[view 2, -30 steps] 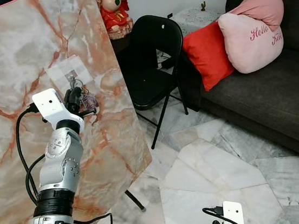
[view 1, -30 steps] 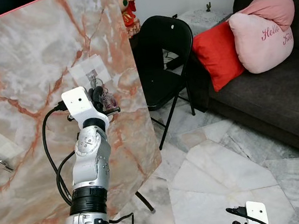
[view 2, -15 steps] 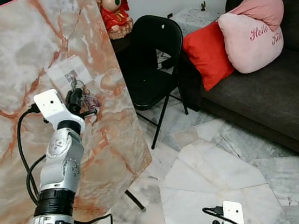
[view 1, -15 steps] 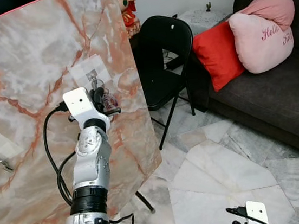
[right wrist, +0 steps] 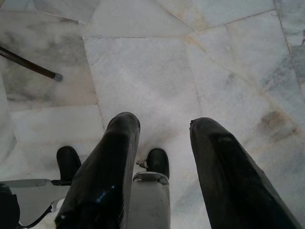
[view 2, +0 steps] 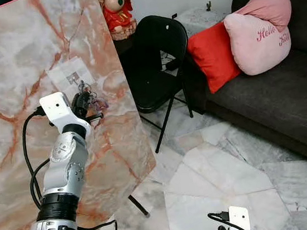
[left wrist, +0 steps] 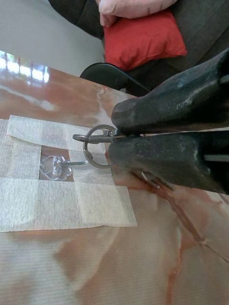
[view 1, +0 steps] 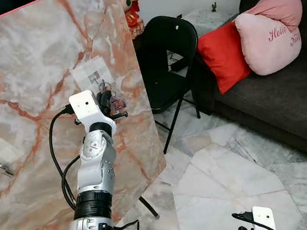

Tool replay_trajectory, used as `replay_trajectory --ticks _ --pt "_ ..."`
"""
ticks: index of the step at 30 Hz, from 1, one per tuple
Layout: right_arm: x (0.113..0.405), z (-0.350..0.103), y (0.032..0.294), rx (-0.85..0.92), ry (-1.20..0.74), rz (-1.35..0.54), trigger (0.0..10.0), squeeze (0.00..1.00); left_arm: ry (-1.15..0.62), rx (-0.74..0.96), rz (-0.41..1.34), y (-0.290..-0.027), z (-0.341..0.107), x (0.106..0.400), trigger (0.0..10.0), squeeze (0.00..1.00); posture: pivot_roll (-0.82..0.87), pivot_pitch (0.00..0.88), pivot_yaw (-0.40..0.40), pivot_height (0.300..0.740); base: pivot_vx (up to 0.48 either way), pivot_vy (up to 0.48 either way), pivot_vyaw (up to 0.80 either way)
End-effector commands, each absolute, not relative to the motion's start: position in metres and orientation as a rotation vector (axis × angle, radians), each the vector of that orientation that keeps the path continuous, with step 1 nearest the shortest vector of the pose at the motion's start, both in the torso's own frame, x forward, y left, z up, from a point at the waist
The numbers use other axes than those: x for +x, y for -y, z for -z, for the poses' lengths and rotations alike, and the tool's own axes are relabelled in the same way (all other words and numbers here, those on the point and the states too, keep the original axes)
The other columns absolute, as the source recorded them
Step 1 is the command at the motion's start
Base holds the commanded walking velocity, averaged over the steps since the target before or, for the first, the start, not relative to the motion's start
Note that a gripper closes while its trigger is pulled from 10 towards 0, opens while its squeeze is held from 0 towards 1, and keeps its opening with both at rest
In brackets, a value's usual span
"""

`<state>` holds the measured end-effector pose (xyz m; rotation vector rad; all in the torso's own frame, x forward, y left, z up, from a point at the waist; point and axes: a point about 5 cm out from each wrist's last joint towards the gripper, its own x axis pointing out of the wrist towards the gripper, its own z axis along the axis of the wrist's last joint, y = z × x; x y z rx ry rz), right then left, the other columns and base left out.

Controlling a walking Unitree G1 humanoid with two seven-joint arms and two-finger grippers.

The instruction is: Hang keys on a hook

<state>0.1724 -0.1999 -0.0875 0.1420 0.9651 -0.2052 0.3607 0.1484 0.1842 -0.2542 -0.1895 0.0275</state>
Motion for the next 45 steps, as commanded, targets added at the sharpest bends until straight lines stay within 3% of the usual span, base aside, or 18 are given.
replay_trajectory --ticks 1,15,16,17,18,35,45 --pt "0.175 0.087 0.197 0.145 -0.959 0.195 10.0 0.0 0.208 -0.249 -0.005 -0.146 -0.19 0.363 10.0 0.0 -0.04 0.001 0.07 0.74 0.0 0.0 0.0" --pt "0.175 0.087 0.197 0.146 -0.958 0.194 10.0 0.0 0.217 -0.071 -0.022 -0.144 -0.192 0.363 10.0 0.0 -0.04 0.004 0.069 0.74 0.0 0.0 0.0" --pt "0.175 0.087 0.197 0.146 -0.957 0.194 10.0 0.0 0.217 -0.07 -0.026 -0.145 -0.192 0.363 10.0 0.18 -0.04 0.004 0.069 0.74 0.0 0.0 0.0" --pt "0.175 0.087 0.197 0.148 -0.956 0.195 10.0 0.0 0.216 -0.067 -0.032 -0.145 -0.191 0.363 10.0 0.65 -0.04 0.004 0.069 0.74 0.0 0.0 0.0" --pt "0.175 0.087 0.197 0.148 -0.955 0.195 10.0 0.0 0.215 -0.062 -0.034 -0.146 -0.191 0.363 10.0 1.0 -0.04 0.004 0.069 0.74 0.0 0.0 0.0" --pt "0.174 0.087 0.197 0.15 -0.956 0.193 10.0 0.0 0.212 -0.035 0.013 -0.143 -0.188 0.359 10.0 1.0 -0.04 0.007 0.069 0.74 0.0 0.0 0.0" --pt "0.173 0.088 0.197 0.15 -0.96 0.2 10.0 0.0 0.059 0.091 0.139 -0.163 -0.134 0.323 10.0 1.0 -0.03 0.011 0.067 0.74 0.0 0.0 0.0"
